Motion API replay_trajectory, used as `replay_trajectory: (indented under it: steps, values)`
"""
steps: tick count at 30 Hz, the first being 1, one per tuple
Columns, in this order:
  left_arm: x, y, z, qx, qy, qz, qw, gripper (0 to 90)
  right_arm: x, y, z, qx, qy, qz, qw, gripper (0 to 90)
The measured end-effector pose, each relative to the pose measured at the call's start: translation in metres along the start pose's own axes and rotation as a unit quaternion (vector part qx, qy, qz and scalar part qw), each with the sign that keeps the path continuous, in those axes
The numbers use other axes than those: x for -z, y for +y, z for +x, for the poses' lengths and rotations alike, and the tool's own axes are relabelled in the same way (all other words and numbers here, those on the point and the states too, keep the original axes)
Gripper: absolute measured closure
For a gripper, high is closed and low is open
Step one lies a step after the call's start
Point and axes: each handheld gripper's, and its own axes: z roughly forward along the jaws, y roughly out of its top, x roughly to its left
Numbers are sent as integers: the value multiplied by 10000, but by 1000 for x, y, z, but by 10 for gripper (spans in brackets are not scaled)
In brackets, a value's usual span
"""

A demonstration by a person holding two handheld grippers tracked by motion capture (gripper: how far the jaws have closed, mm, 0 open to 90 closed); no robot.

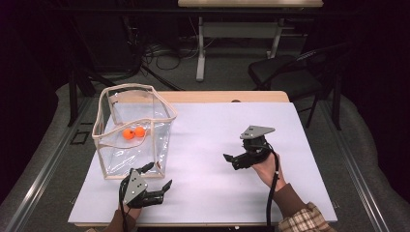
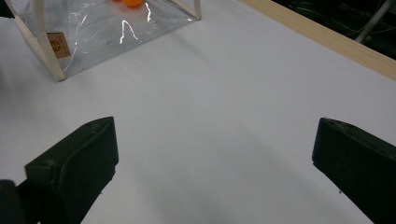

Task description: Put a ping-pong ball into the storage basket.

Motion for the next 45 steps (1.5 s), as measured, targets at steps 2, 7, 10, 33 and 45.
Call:
replay_trajectory:
  steps: [2,7,10,33,45]
  values:
    - [0,0,0,2,-1,-9,10000,158,1,-4,0,-15,-8,27,10000,0]
    - [0,0,0,0,-3,1,10000,157,2,-16,-1,-78,-50,32,10000,1]
    - [0,0,0,13,2,-2,10000,157,3,-21,-1,-88,-78,28,9999,1]
    - [0,0,0,28,7,7,10000,158,16,-49,3,-173,-249,-22,9995,2]
    - [0,0,0,21,18,4,10000,158,20,-66,6,-265,-322,-44,9991,0]
